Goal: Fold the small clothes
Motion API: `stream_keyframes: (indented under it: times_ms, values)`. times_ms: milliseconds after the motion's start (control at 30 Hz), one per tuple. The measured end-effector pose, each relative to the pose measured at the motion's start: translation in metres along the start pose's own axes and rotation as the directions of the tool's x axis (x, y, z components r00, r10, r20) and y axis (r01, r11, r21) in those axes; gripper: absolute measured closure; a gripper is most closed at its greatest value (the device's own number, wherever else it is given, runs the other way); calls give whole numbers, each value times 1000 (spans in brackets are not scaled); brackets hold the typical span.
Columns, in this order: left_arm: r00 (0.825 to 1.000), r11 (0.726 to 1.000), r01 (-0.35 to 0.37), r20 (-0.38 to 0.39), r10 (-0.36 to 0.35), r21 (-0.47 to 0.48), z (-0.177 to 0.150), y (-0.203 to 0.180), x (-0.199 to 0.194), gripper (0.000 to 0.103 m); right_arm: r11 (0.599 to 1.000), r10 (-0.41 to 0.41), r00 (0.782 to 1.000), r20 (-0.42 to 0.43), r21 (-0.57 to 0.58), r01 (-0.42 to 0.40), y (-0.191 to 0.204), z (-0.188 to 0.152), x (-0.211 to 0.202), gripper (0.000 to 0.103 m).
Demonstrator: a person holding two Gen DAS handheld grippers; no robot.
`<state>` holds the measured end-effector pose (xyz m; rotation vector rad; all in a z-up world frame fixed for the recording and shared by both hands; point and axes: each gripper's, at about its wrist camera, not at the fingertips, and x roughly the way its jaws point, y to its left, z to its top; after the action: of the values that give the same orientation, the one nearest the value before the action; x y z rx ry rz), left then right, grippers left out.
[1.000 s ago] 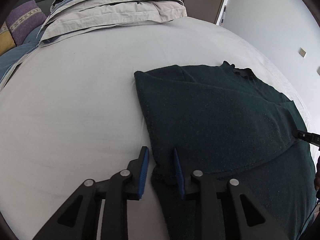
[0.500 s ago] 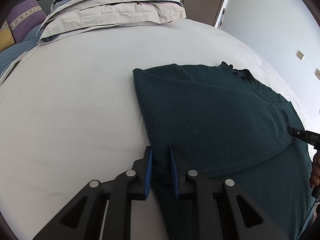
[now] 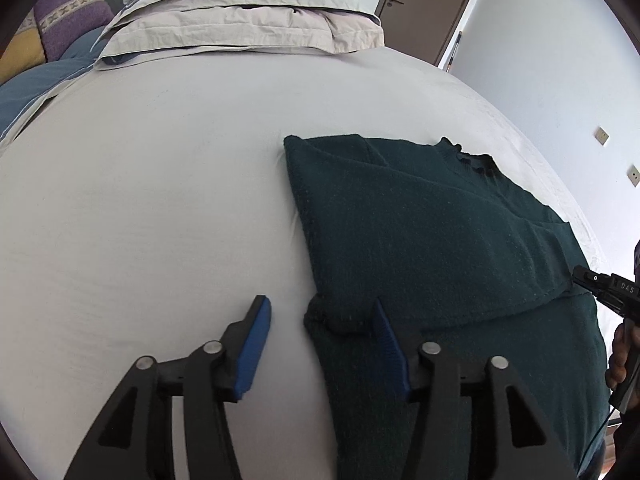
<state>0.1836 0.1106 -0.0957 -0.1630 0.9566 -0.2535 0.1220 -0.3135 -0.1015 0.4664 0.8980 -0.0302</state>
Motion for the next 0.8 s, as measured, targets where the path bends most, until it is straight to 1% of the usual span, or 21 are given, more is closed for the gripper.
stream_keyframes:
  times_ms: [33, 67, 100, 133, 200, 267, 300, 367, 500, 567, 633, 667, 800]
  values:
    - [1000, 1000, 11, 2, -11, 3, -7, 0, -9, 45, 1000, 21, 1000, 17, -2, -21, 0, -3, -10, 76]
    - [1000, 1000, 21, 0, -21, 1, -15, -1, -18, 42, 999, 42, 998, 37, -4, -42, 1, -8, -21, 71]
    - [999, 999, 32, -7, -32, -4, -25, 0, -27, 41, 999, 54, 997, 59, -4, -54, 1, -13, -32, 57]
    - [999, 999, 48, -14, -48, -5, -35, 0, -36, 40, 998, 62, 994, 93, -4, -62, 2, -20, -46, 50]
    - [997, 997, 76, -26, -76, -18, -59, 3, -56, 40, 998, 61, 988, 143, -30, -57, 6, -36, -73, 49]
    - [994, 992, 104, -34, -107, -70, -83, 9, -74, 37, 998, 42, 983, 179, -59, -32, 9, -56, -98, 48]
    - [990, 986, 130, -47, -136, -105, -97, 13, -82, 37, 997, 46, 979, 199, -70, -33, 10, -67, -111, 48]
    - [982, 977, 162, -80, -174, -135, -124, 14, -93, 37, 995, 46, 972, 231, -98, -24, 11, -88, -134, 48]
    - [979, 982, 164, -105, -173, -89, -164, 4, -120, 37, 994, 27, 966, 258, -114, 3, 4, -127, -172, 41]
    - [975, 980, 178, -121, -189, -93, -177, 1, -129, 37, 996, 27, 969, 246, -88, -5, -7, -144, -187, 40]
    - [968, 974, 193, -137, -209, -122, -189, -1, -134, 37, 997, 50, 978, 203, -66, -37, -20, -162, -199, 40]
    - [962, 967, 210, -146, -230, -142, -195, -1, -135, 38, 997, 59, 981, 185, -58, -49, -24, -170, -203, 40]
    - [943, 951, 244, -185, -278, -189, -218, -4, -131, 39, 998, 43, 988, 152, -48, -36, -40, -197, -215, 40]
